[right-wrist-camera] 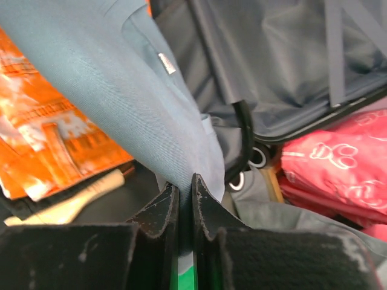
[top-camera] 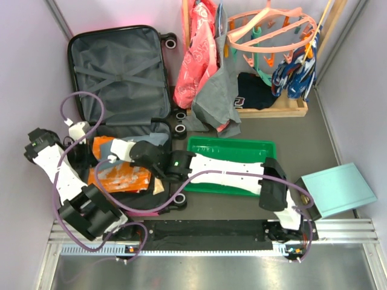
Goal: Open, take out, and arrange the luggage
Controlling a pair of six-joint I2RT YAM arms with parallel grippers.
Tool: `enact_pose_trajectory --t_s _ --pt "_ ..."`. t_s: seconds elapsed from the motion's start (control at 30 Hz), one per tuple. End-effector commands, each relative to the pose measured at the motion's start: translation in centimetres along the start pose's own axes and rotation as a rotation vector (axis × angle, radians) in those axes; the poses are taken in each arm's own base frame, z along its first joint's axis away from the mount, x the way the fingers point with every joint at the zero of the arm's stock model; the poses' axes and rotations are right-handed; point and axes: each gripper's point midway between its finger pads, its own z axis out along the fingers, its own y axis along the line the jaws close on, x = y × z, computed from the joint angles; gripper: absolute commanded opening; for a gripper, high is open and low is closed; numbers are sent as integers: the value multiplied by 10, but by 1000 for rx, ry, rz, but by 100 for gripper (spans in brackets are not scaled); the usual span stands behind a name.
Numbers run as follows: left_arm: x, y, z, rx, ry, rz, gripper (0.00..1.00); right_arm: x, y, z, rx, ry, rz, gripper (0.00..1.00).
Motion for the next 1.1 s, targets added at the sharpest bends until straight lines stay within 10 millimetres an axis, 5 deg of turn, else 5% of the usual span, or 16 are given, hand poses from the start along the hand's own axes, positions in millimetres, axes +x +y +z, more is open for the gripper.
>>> enact_pose_trajectory --t_s 0.0,0.37,0.6,0.87,1.07 --pt "-28 -13 -15 37 -69 56 0 -12 -72 -41 108 -29 49 0" --pt "-95 -95 -15 121 -183 190 0 10 -132 -88 168 -7 121 0" --pt "-136 -139 -23 223 -252 225 0 46 -164 -128 200 40 203 0" --pt "-146 -230 -2 428 -245 334 0 121 -189 -185 243 147 299 0" --pt "-125 -306 42 556 -120 444 0 170 -189 -208 264 214 353 0"
